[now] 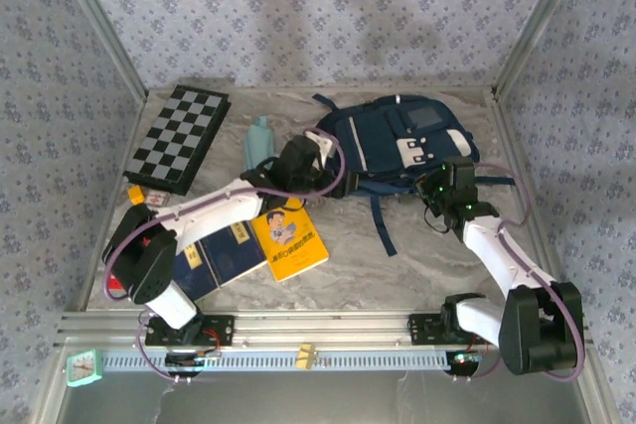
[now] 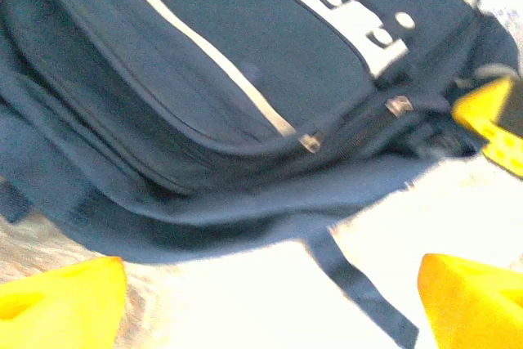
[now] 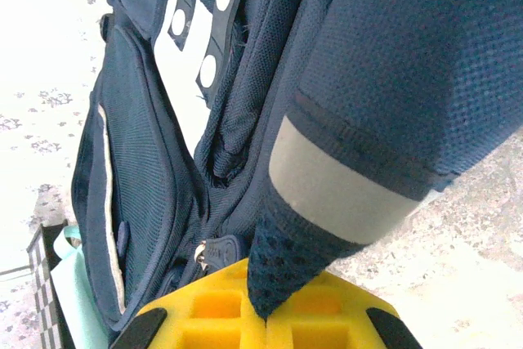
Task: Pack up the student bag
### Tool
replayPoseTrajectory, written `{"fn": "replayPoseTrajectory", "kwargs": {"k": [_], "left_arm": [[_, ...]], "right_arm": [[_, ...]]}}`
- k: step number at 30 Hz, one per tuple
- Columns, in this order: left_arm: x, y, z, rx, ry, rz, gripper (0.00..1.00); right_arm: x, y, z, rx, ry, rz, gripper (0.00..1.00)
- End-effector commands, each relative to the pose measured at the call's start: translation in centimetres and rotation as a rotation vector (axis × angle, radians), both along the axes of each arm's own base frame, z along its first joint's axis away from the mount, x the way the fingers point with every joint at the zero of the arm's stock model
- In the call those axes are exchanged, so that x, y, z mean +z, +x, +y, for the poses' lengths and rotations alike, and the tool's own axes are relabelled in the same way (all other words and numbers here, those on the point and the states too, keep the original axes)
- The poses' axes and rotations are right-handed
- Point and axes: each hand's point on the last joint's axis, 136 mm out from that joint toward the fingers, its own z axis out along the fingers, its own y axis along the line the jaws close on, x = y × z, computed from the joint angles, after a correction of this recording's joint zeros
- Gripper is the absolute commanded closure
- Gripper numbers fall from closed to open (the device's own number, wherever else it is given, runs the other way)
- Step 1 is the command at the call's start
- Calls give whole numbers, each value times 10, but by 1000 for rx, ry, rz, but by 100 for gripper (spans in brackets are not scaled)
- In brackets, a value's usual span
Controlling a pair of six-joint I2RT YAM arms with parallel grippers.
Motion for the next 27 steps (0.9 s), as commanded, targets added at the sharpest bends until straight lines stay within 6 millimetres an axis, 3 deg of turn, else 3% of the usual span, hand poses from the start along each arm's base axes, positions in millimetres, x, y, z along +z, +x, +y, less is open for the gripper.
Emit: {"fn": "replayPoseTrajectory", "kwargs": {"k": [1,6,10,17,23,27], "left_arm": [[-7,-31,-17,-85,26,-39,18],[-26,-52,-58,-187,49,-29,32],[-31,-55,-93,-233,22,-78,38],[-56,-38,-132,-255,36,-108,44],[-84,-12,-142,-189,105,-166,46],[-83,3,-154,-140,77,-194,50]], "right_arm": [[24,5,3,-22,25,-75,100],[27,5,9,-24,51,-81,100],[32,7,13,-25,68,-88,100],[33,7,16,-38,102,-89,100],[33,8,18,-33,109,-86,100],[33,8,22,-25,107,-90,100]]}}
